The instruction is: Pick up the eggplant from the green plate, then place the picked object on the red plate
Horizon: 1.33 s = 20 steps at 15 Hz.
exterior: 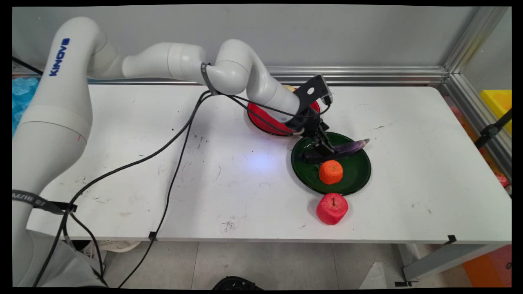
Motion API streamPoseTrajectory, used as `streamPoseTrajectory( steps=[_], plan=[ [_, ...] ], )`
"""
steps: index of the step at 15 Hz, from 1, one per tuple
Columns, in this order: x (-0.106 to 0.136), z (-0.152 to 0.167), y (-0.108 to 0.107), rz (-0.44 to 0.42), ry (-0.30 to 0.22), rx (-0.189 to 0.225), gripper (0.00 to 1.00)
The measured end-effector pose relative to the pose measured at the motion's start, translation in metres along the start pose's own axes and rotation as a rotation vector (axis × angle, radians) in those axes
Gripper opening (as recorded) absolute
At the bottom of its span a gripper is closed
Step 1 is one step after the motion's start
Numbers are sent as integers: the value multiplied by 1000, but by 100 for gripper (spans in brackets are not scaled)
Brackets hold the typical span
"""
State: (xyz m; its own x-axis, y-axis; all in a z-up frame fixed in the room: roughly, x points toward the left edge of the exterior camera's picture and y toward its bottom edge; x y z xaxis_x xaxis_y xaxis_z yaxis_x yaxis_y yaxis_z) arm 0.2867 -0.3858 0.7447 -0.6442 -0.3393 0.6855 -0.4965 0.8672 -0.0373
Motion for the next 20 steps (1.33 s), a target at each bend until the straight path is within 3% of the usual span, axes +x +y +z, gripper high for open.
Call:
streamPoseTrajectory(
  steps=[6,7,14,20],
  plan=[
    [-1,15,3,-10,2,-10,100],
    [-1,17,3,-13,2,-12,0],
    [1,22,2,-25,-2,-24,0],
    [16,1,-4,-32,1,-26,0]
  ],
)
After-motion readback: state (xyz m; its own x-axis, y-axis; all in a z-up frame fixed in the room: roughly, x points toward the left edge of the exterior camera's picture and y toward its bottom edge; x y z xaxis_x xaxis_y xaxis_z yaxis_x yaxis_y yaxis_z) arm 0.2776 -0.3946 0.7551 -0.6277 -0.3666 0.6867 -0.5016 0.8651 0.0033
